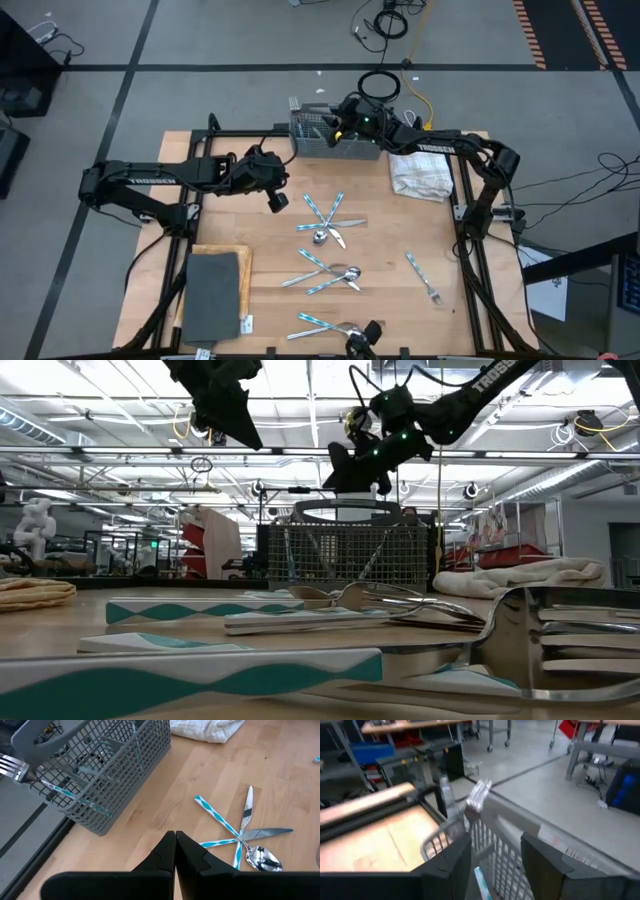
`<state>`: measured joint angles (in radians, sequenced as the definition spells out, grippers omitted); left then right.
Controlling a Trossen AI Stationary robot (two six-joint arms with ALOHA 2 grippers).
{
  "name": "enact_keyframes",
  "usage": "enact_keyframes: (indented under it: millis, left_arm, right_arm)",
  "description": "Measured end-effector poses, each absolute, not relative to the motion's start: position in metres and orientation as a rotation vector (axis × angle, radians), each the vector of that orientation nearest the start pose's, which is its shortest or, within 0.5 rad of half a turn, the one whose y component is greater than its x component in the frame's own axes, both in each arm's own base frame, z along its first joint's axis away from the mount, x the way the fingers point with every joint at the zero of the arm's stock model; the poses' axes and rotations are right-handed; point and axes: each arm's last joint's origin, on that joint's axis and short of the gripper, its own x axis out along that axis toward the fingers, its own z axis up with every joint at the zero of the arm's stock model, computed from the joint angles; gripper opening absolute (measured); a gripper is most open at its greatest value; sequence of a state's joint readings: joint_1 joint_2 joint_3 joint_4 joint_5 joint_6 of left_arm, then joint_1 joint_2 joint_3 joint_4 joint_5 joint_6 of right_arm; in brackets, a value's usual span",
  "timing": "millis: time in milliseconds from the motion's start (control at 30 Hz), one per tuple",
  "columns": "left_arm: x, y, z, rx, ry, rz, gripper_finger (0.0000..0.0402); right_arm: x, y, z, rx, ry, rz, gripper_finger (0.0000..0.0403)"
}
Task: Sort silverware
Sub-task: Put the spoon into the silverware basket
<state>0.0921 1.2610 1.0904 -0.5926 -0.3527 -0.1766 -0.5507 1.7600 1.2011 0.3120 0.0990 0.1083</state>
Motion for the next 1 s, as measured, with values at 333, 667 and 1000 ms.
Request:
enact_keyframes:
  millis: [333,667,1000]
  left_arm:
    - [0.256,0.034,0.305,-0.064,0.749,0.485,0.0009]
    - [0.256,0.032,0.305,-0.084,0.756,0.440,0.0009]
    - [0.250,0.031,0.299,-0.124,0.838,0.453,0.0009]
  right_arm:
    - [0.302,-0.135,0.340,0.006,0.283,-0.375,0.0162]
    - [0.305,-0.057,0.289,-0.229,0.840,-0.017,0.0169]
    - [0.350,-0.035,0.214,-0.490,1.016,0.245,0.0169]
